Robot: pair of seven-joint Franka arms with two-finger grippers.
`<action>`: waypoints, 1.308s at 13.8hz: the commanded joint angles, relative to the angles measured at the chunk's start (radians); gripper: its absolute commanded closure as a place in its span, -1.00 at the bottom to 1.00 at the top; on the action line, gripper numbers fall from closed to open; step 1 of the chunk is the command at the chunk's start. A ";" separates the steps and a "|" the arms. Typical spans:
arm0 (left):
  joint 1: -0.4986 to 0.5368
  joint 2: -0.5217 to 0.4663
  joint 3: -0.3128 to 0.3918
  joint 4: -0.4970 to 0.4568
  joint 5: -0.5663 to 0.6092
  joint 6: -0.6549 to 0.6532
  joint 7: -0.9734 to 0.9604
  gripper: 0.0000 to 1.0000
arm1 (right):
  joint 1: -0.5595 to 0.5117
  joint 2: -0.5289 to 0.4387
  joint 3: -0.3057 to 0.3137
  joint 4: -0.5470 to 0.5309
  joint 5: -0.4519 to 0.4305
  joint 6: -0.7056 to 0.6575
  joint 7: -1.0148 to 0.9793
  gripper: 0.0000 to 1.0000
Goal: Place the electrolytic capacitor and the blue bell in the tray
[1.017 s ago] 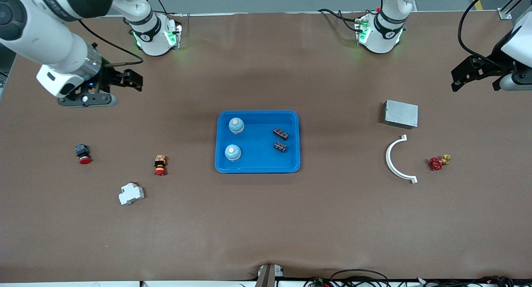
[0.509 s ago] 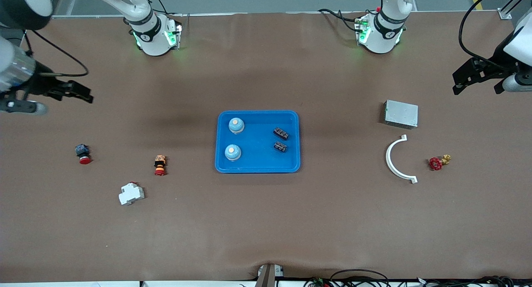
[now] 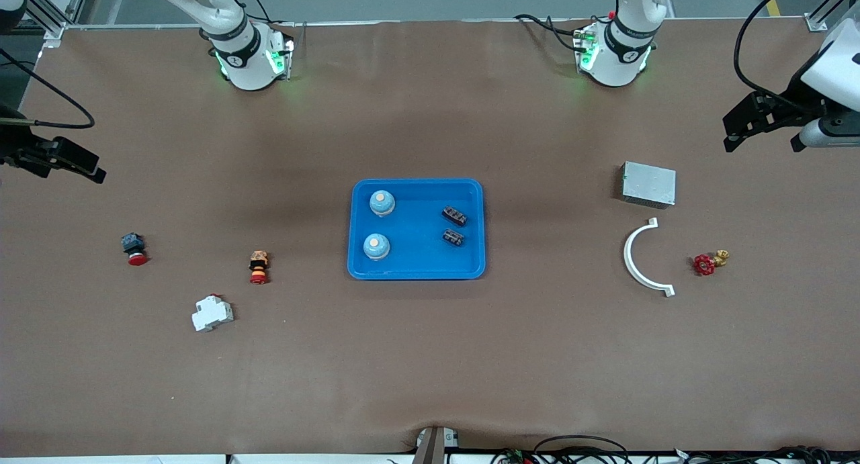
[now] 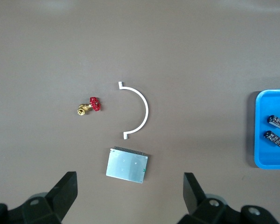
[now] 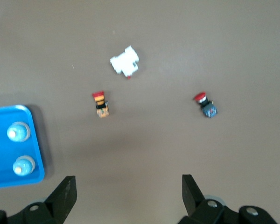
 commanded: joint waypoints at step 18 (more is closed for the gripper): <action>0.011 -0.004 -0.001 0.015 -0.016 -0.077 0.002 -1.00 | 0.020 -0.193 0.004 -0.136 -0.008 -0.063 -0.098 -1.00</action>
